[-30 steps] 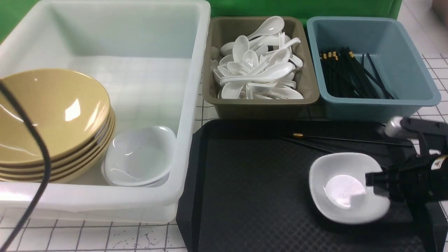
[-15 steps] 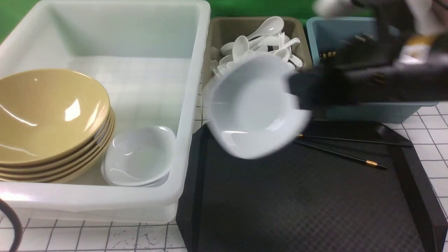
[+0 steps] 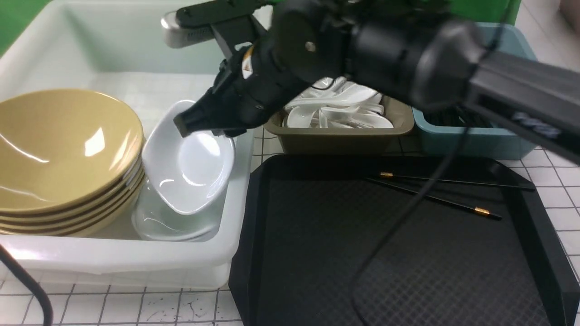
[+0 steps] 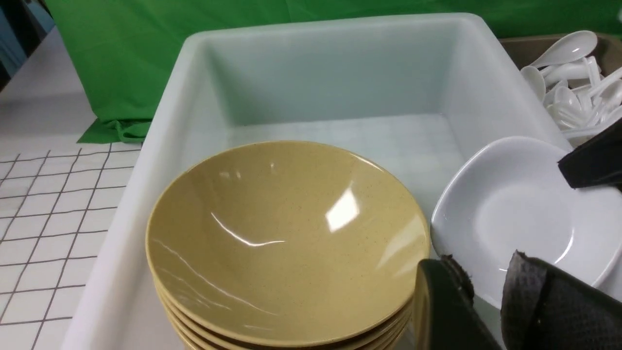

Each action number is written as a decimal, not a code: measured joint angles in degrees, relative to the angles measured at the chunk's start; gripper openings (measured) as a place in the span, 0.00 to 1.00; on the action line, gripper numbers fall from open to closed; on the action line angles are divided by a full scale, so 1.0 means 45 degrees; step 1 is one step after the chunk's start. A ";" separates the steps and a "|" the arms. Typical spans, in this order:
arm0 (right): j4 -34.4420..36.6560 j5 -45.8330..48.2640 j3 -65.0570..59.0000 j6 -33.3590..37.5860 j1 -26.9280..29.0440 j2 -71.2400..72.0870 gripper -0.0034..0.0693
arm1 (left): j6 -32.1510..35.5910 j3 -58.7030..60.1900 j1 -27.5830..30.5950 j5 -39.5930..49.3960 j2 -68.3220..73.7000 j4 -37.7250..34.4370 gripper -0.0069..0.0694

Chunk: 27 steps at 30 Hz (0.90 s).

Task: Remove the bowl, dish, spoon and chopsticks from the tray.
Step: Use the right arm to put the plate into the large storage box on the left, then use the right arm to grab a chopstick

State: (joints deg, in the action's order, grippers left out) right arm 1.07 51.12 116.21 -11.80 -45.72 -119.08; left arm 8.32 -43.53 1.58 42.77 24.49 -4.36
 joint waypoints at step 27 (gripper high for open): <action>-0.1085 -0.2669 -1.1390 0.4879 0.6946 0.5416 0.10 | 0.0000 0.2998 -0.1894 -0.1299 -0.0323 0.0319 0.28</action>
State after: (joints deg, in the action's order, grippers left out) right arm -3.81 39.11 64.95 10.16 -14.47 -94.70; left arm 8.32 -30.03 -6.95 36.92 23.04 -2.93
